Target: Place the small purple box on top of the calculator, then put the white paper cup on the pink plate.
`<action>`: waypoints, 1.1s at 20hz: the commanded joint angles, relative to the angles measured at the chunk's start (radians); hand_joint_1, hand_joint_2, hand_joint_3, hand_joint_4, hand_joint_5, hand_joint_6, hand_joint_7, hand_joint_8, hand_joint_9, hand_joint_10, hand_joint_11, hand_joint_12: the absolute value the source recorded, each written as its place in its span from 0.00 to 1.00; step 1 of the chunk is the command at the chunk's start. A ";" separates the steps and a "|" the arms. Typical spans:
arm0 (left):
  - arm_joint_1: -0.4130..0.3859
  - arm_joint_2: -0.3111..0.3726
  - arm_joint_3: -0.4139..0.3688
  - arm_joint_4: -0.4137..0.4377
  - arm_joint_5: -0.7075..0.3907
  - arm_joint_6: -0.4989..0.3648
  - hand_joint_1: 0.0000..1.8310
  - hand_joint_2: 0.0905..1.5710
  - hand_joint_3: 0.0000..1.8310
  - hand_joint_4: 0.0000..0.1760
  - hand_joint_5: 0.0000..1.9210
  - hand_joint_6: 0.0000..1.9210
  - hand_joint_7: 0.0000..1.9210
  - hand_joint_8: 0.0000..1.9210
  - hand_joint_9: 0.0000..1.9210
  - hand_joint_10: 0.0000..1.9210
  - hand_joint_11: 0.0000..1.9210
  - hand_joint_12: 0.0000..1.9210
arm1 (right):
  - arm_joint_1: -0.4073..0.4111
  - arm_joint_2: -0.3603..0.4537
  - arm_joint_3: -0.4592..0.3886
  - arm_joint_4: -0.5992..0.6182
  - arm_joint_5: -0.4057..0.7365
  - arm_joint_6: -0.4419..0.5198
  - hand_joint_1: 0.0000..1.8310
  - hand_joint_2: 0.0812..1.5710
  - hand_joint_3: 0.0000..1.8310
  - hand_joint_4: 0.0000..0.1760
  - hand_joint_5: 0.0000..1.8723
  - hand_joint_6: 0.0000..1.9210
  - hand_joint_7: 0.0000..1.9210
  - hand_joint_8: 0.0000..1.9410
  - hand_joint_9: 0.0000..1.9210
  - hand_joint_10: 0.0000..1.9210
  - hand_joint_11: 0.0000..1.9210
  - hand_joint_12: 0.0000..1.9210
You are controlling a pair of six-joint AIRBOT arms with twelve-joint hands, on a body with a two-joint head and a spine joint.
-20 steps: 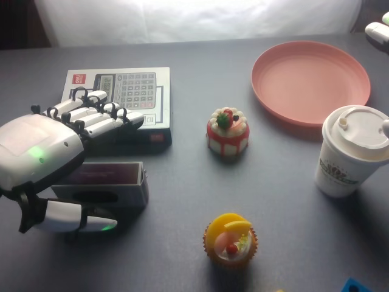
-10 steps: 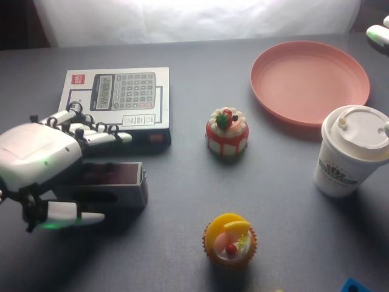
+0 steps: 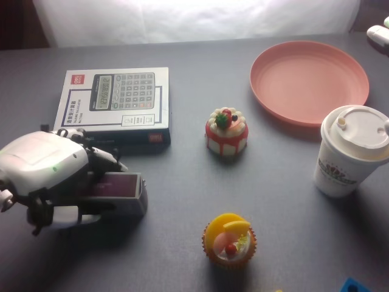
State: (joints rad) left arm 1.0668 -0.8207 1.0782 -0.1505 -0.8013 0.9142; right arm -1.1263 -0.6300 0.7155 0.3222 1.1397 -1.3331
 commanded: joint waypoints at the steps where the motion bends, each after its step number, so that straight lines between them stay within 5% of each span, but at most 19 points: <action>1: -0.012 -0.009 0.004 0.000 -0.099 0.005 0.69 0.70 0.01 0.00 0.44 0.40 0.52 0.59 0.49 0.67 0.34 0.92 | 0.007 -0.001 0.004 -0.004 0.128 0.003 0.09 0.86 0.01 0.00 0.00 0.00 0.00 0.00 0.00 0.00 0.00 0.00; 2: -0.012 -0.008 0.003 -0.003 -0.113 0.005 0.68 0.73 0.00 0.00 0.43 0.48 0.48 0.71 0.49 0.80 0.37 0.98 | 0.007 -0.001 0.004 -0.003 0.128 0.003 0.10 0.86 0.01 0.00 0.00 0.00 0.00 0.00 0.00 0.00 0.00 0.00; 3: -0.012 -0.001 -0.005 -0.004 -0.136 0.005 0.68 0.72 0.00 0.00 0.45 0.56 0.47 0.64 0.51 0.84 0.40 1.00 | 0.005 -0.001 0.004 -0.003 0.128 0.003 0.10 0.86 0.01 0.00 0.00 0.00 0.00 0.00 0.00 0.00 0.00 0.00; 4: -0.012 0.012 -0.016 -0.004 -0.164 0.005 0.63 0.73 0.00 0.00 0.45 0.59 0.53 0.69 0.52 0.86 0.40 1.00 | 0.005 -0.001 0.004 -0.003 0.128 0.003 0.10 0.87 0.01 0.00 0.00 0.00 0.00 0.00 0.00 0.00 0.00 0.00; 5: -0.013 0.032 -0.032 -0.003 -0.200 0.005 0.66 0.73 0.00 0.00 0.44 0.60 0.47 0.66 0.50 0.86 0.39 1.00 | 0.005 -0.001 0.004 -0.003 0.128 0.003 0.11 0.87 0.01 0.00 0.00 0.00 0.00 0.00 0.00 0.00 0.00 0.00; 6: -0.012 0.052 -0.052 0.006 -0.248 0.005 0.63 0.73 0.00 0.00 0.46 0.59 0.51 0.76 0.51 0.92 0.42 1.00 | 0.005 -0.004 0.005 0.000 0.128 0.003 0.11 0.86 0.01 0.00 0.00 0.00 0.00 0.00 0.00 0.00 0.00 0.00; 7: -0.013 0.059 -0.058 0.012 -0.263 0.005 0.67 0.73 0.00 0.00 0.45 0.60 0.47 0.68 0.50 0.92 0.43 1.00 | 0.005 -0.006 0.006 0.001 0.128 0.003 0.11 0.86 0.01 0.00 0.00 0.00 0.00 0.00 0.00 0.00 0.00 0.00; 8: -0.017 0.069 -0.066 0.025 -0.287 0.005 0.67 0.74 0.00 0.00 0.42 0.54 0.46 0.74 0.47 0.90 0.39 1.00 | 0.005 -0.012 0.008 0.004 0.128 0.003 0.11 0.86 0.01 0.00 0.00 0.00 0.00 0.00 0.00 0.00 0.00 0.00; 10: -0.043 0.075 -0.061 0.032 -0.302 0.006 0.68 0.73 0.00 0.00 0.44 0.50 0.49 0.71 0.50 0.84 0.42 1.00 | 0.005 -0.017 0.010 0.006 0.128 0.003 0.10 0.86 0.01 0.00 0.00 0.00 0.00 0.00 0.00 0.00 0.00 0.00; 14: -0.182 0.030 0.026 0.040 -0.196 0.010 0.68 0.72 0.00 0.00 0.44 0.50 0.51 0.66 0.56 0.74 0.54 0.94 | 0.006 -0.024 0.013 0.009 0.130 0.003 0.11 0.87 0.01 0.00 0.00 0.00 0.00 0.00 0.00 0.00 0.00 0.00; 16: -0.250 -0.020 0.095 0.024 -0.116 0.010 0.69 0.71 0.00 0.00 0.43 0.53 0.53 0.61 0.56 0.65 0.51 0.89 | 0.005 -0.026 0.013 0.009 0.131 0.004 0.12 0.86 0.00 0.00 0.00 0.00 0.00 0.00 0.00 0.00 0.00 0.00; 19: -0.309 -0.088 0.184 -0.012 -0.027 0.009 0.68 0.73 0.00 0.00 0.44 0.48 0.49 0.71 0.59 0.77 0.56 0.95 | 0.005 -0.037 0.019 0.008 0.131 0.011 0.13 0.85 0.00 0.00 0.00 0.00 0.00 0.00 0.00 0.00 0.00 0.00; 22: -0.363 -0.143 0.262 -0.027 0.057 0.010 0.68 0.72 0.00 0.00 0.45 0.46 0.49 0.71 0.59 0.78 0.57 0.95 | 0.005 -0.043 0.024 0.006 0.131 0.023 0.13 0.84 0.00 0.00 0.00 0.00 0.00 0.00 0.00 0.00 0.00 0.00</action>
State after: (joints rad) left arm 0.7174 -0.9668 1.3499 -0.1772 -0.6415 0.9195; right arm -1.1271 -0.6750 0.7361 0.3374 1.1435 -1.3136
